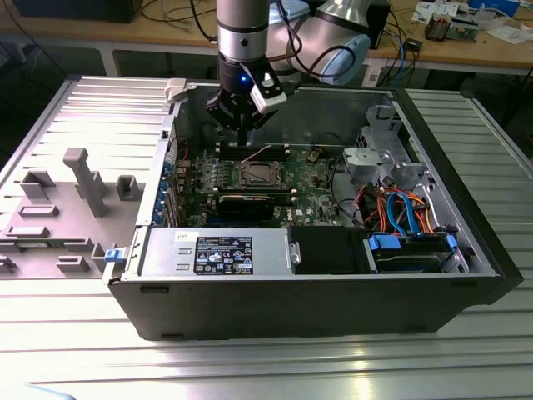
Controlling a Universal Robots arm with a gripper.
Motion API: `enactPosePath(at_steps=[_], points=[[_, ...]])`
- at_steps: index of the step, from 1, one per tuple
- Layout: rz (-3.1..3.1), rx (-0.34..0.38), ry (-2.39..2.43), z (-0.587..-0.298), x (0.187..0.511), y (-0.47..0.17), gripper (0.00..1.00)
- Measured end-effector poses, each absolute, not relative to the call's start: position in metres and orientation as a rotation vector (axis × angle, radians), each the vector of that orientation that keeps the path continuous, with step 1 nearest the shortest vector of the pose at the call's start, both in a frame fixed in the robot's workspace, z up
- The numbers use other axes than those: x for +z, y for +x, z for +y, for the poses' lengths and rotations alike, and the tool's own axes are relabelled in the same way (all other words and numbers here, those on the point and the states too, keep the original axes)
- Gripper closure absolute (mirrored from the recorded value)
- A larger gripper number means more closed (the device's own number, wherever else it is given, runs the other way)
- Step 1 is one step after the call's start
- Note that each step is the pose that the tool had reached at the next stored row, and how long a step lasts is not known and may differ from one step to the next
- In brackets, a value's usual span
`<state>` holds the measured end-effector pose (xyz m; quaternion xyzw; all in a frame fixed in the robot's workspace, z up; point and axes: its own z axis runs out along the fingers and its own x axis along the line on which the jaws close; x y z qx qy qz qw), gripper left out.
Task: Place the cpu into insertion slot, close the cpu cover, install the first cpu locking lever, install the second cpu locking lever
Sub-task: 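Install the first cpu locking lever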
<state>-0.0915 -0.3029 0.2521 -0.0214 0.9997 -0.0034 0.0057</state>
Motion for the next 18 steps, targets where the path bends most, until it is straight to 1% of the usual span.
enactPosePath(at_steps=[18], points=[[3.126, -0.004, -0.039, -0.3028, 0.2448, -0.0848, 0.89]])
